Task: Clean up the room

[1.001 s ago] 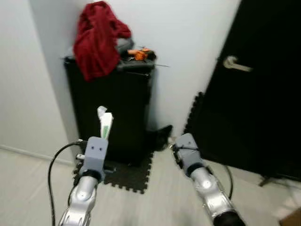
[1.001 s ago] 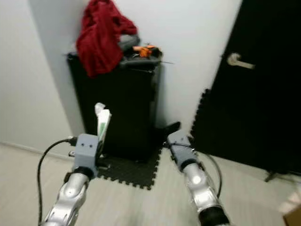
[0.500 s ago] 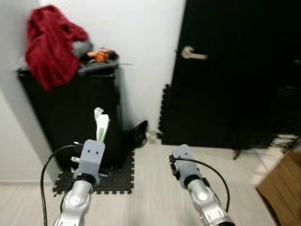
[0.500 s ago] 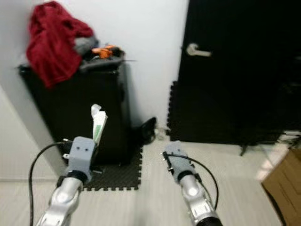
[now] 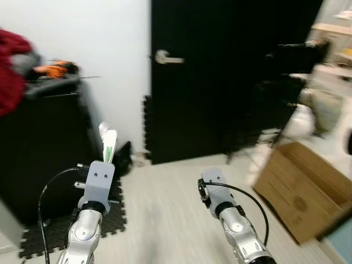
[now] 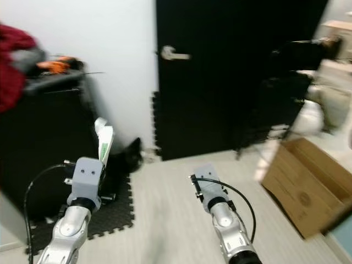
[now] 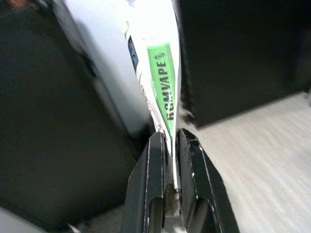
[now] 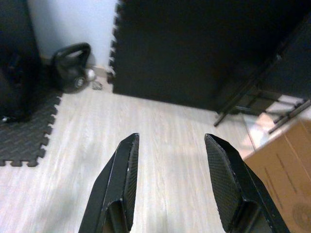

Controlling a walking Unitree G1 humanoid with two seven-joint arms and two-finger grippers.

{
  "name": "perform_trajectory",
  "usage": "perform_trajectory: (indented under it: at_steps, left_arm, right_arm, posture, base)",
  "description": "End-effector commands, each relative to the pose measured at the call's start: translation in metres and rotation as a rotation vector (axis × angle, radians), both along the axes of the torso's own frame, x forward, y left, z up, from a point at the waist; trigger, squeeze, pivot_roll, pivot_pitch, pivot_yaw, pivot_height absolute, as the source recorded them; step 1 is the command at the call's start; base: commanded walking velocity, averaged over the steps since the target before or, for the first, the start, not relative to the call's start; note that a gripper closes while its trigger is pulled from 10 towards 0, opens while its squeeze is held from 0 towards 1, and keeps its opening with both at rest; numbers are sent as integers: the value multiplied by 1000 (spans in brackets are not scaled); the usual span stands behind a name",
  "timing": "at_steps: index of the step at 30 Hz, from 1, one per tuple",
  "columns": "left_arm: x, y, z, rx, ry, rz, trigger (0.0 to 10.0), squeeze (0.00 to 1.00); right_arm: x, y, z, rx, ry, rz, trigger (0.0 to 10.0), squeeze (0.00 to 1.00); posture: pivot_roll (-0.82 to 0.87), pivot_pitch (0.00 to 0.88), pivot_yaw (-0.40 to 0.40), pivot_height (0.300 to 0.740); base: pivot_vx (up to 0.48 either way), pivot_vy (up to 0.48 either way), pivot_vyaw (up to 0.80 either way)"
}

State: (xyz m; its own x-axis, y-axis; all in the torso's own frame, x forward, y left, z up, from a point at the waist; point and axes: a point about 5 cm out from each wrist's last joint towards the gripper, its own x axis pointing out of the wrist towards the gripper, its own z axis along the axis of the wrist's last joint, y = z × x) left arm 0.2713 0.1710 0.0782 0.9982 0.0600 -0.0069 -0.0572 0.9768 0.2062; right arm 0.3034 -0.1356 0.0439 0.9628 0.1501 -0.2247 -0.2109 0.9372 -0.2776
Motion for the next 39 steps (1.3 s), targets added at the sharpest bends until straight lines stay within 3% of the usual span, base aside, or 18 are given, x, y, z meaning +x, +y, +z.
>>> perform_trajectory:
  at_steps: [1,8,18,32,39]
  left_arm:
    - [-3,-5,-9,-20,23,12,10000,0]
    - [-3,-14,-18,-33,92,11,10000,0]
    - [4,-12,-11,-19,62,-8,10000,0]
    - [6,-16,-13,-64,73,1,10000,0]
    - [6,-14,-10,-45,60,9,10000,0]
  right_arm:
    - [-1,-3,-5,-6,26,-16,10000,0]
    - [-1,-4,-8,-14,43,-17,10000,0]
    - [-2,-3,-9,2,49,-38,10000,0]
    - [-4,1,-12,26,56,-38,10000,0]
    - [-5,9,-14,16,71,5,10000,0]
  posture:
    - [61,35,-27,734]
    - [55,41,-22,734]
    - [58,44,-12,734]
    - [50,36,-18,734]
    - [70,39,-10,734]
  base:
    - [0,0,-800]
    - [0,0,-800]
    - [0,0,-800]
    - [0,0,-800]
    - [0,0,0]
